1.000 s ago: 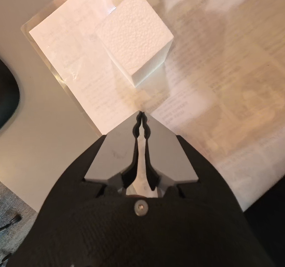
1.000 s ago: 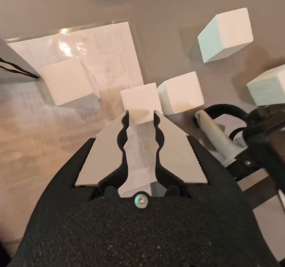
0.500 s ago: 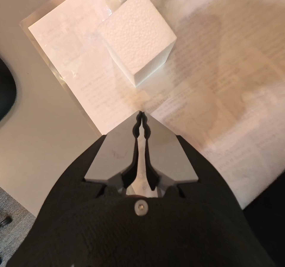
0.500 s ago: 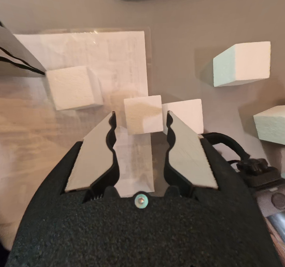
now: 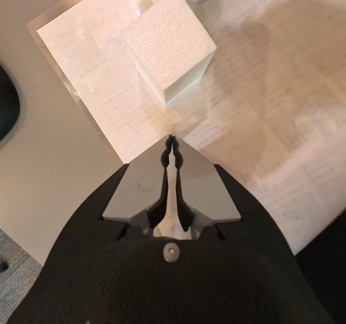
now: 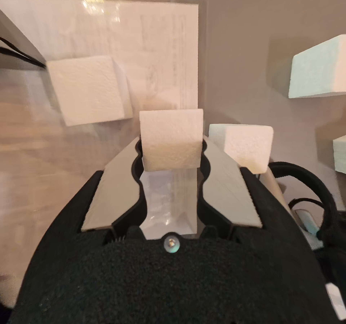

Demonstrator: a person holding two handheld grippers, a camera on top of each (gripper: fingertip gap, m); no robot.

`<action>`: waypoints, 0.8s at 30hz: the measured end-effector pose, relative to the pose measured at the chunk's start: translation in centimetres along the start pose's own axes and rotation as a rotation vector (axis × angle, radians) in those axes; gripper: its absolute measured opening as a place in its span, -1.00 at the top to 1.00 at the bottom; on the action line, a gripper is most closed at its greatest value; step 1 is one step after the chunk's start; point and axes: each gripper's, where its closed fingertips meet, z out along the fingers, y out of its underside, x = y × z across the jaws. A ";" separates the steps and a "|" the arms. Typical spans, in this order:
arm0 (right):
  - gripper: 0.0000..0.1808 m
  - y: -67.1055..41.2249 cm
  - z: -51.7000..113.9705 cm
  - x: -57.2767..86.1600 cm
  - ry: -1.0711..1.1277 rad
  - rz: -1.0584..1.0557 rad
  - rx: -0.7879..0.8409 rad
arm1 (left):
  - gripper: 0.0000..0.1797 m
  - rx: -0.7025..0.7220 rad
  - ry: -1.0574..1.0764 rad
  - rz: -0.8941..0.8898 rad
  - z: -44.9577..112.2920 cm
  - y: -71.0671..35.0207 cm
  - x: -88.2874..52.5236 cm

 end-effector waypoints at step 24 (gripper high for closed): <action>0.26 -4.8 -3.5 -6.0 -0.108 -0.070 0.091 | 1.00 0.024 -0.005 -0.016 0.0 0.0 0.0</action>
